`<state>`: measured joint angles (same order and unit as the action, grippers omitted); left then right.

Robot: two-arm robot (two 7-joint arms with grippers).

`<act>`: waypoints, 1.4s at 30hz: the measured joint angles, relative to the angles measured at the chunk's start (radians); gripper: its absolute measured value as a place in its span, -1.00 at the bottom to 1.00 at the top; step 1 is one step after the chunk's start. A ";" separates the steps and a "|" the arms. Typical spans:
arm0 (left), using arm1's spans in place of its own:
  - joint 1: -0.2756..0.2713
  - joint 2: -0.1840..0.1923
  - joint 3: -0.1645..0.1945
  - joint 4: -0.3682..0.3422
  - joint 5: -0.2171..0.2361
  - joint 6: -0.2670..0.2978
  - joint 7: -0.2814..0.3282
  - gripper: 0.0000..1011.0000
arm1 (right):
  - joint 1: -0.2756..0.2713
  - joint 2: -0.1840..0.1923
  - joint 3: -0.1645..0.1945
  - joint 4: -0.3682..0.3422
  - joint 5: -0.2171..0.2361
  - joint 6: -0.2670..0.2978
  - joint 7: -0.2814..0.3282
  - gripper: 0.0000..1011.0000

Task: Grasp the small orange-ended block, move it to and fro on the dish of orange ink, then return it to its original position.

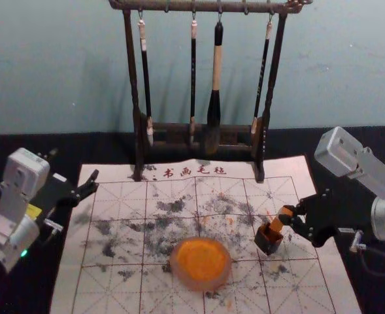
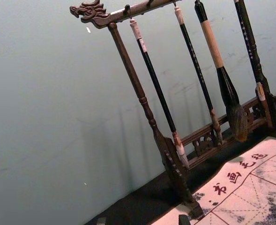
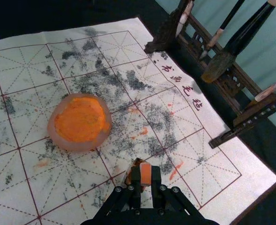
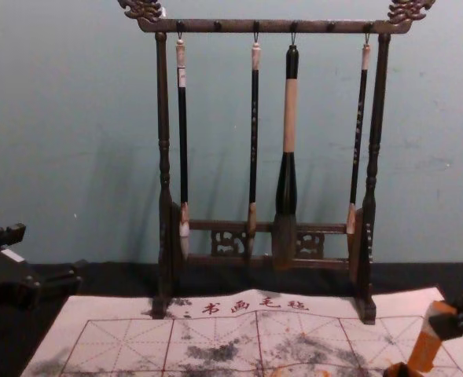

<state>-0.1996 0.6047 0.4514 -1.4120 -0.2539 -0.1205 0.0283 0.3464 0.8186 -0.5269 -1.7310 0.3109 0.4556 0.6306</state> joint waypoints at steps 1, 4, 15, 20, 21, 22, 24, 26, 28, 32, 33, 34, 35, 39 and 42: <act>0.000 0.000 0.000 0.000 0.000 0.000 0.000 0.98 | 0.000 -0.001 0.000 0.002 0.000 0.000 0.000 -0.83; 0.000 0.000 0.000 0.000 0.000 0.000 0.000 0.98 | 0.002 -0.005 -0.002 0.009 -0.001 0.002 0.000 -0.83; 0.000 0.000 0.000 0.000 0.000 0.000 0.000 0.98 | 0.004 -0.008 -0.010 0.015 -0.008 0.003 0.008 -0.83; 0.000 0.000 0.000 0.000 0.000 0.000 0.000 0.98 | 0.002 -0.008 -0.011 0.015 -0.009 0.001 0.010 -0.83; 0.000 0.000 0.000 0.000 0.000 0.000 0.000 0.98 | 0.002 -0.008 -0.012 0.015 -0.009 0.001 0.011 -0.83; 0.000 0.000 0.000 0.000 0.000 0.000 0.000 0.98 | 0.002 -0.008 -0.012 0.015 -0.009 0.001 0.012 -0.83; 0.000 0.000 0.000 0.000 0.000 0.000 0.000 0.98 | 0.002 -0.009 -0.015 0.016 -0.010 0.001 0.014 -0.83; 0.000 0.000 0.000 0.000 0.000 0.000 0.000 0.98 | 0.002 -0.010 -0.018 0.018 -0.011 0.001 0.015 -0.83; 0.000 0.000 0.000 0.000 0.000 0.000 0.000 0.98 | 0.002 -0.012 -0.020 0.021 -0.013 0.002 0.016 -0.83; 0.000 0.000 0.000 0.000 0.000 0.000 0.000 0.98 | 0.005 -0.017 -0.025 0.029 -0.015 0.003 0.018 -0.83; 0.000 0.000 0.000 0.000 0.000 0.000 0.000 0.98 | 0.008 -0.019 -0.027 0.033 -0.017 0.003 0.019 -0.83; 0.000 0.000 0.000 0.000 0.000 0.000 0.000 0.98 | 0.009 -0.020 -0.028 0.034 -0.017 0.004 0.020 -0.83; 0.000 0.000 0.000 0.000 0.000 0.000 0.000 0.98 | 0.010 -0.021 -0.030 0.036 -0.018 0.005 0.021 -0.83; 0.000 0.000 0.000 0.000 0.000 0.000 0.000 0.98 | 0.020 -0.029 -0.039 0.052 -0.022 0.009 0.025 -0.83; 0.000 0.000 0.000 0.000 0.000 0.000 0.000 0.98 | 0.025 -0.033 -0.044 0.059 -0.025 0.011 0.029 -0.83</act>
<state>-0.1996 0.6046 0.4514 -1.4119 -0.2539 -0.1205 0.0283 0.3716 0.7856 -0.5708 -1.6716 0.2861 0.4670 0.6594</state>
